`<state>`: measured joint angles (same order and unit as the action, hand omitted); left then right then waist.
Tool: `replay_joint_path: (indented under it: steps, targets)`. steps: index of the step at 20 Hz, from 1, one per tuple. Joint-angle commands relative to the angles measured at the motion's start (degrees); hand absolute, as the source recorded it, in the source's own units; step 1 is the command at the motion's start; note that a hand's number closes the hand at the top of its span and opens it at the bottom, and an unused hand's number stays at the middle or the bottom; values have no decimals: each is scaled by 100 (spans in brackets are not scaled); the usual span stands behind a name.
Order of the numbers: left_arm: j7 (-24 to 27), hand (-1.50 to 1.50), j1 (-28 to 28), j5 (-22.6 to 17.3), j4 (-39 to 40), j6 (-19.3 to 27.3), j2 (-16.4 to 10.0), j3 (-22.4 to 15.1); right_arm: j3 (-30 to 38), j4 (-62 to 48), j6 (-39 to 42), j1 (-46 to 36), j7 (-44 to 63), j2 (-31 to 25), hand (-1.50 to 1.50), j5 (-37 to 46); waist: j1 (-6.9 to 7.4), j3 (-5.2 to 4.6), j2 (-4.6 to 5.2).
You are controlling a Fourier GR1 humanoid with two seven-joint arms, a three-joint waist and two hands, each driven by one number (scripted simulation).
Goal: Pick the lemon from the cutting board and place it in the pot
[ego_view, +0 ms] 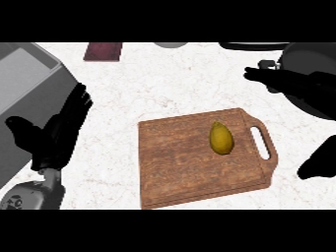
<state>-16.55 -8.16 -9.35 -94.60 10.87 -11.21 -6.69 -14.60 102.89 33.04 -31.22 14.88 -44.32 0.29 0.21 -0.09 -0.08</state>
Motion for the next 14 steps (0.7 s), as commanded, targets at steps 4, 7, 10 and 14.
replay_joint_path:
  steps: [4,7,10,14]
  targets:
    - [-51,0,102,72,-141,-131,143,-65,-158,-440,513,-365,815,639,-150,319,26,6,11]
    - [98,0,214,29,-49,-265,7,171,-306,-81,558,256,732,640,-150,726,-6,8,7]
    - [-265,0,203,131,-436,-72,140,37,-306,-310,820,326,372,484,-150,1145,3,11,7]
    - [-7,0,152,165,-132,-274,105,235,-388,-458,858,-52,968,1212,-150,1576,13,8,6]
